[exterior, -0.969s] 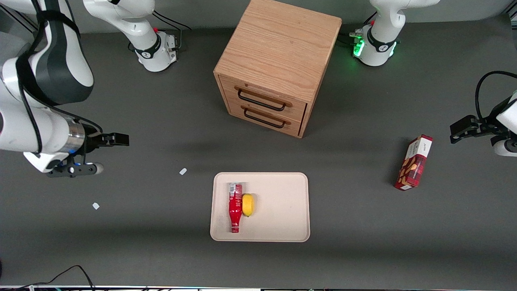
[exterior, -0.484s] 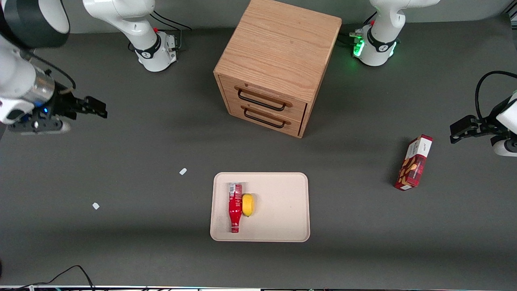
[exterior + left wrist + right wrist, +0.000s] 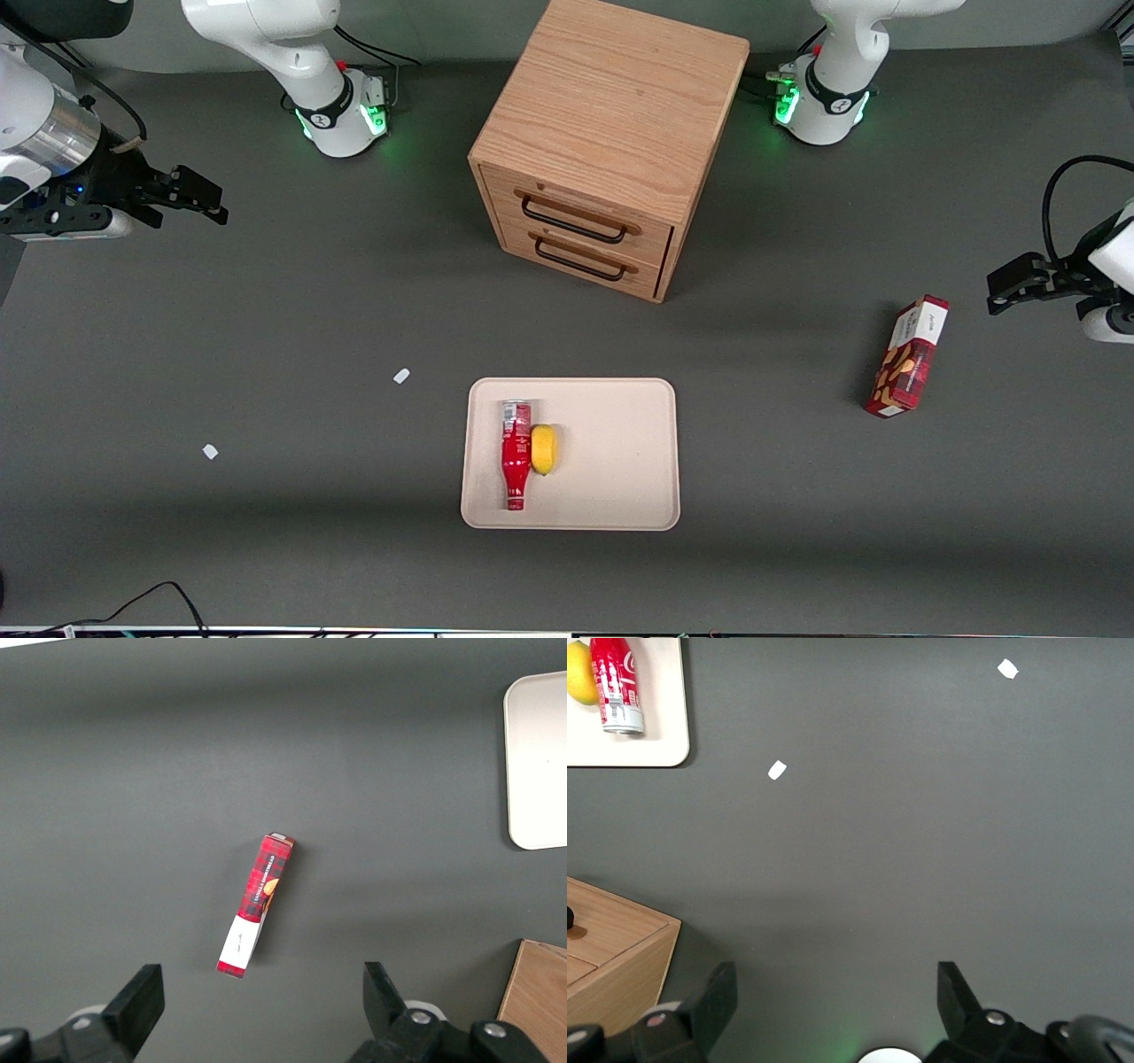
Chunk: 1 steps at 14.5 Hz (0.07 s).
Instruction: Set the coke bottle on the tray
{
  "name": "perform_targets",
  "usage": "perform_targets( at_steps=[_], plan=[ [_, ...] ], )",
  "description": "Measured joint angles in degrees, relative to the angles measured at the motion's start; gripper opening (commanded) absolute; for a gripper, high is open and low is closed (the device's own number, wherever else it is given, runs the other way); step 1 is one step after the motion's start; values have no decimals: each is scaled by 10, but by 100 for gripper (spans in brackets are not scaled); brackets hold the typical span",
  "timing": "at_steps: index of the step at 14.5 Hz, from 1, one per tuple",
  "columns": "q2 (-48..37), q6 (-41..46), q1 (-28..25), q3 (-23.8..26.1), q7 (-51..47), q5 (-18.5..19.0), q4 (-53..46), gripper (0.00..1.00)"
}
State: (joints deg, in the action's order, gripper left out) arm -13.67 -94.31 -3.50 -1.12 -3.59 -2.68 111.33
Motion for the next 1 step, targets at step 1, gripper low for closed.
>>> perform_targets(
  at_steps=[1],
  plan=[
    [2, 1, 1, 0, 0, 0, -3, 100]
  ],
)
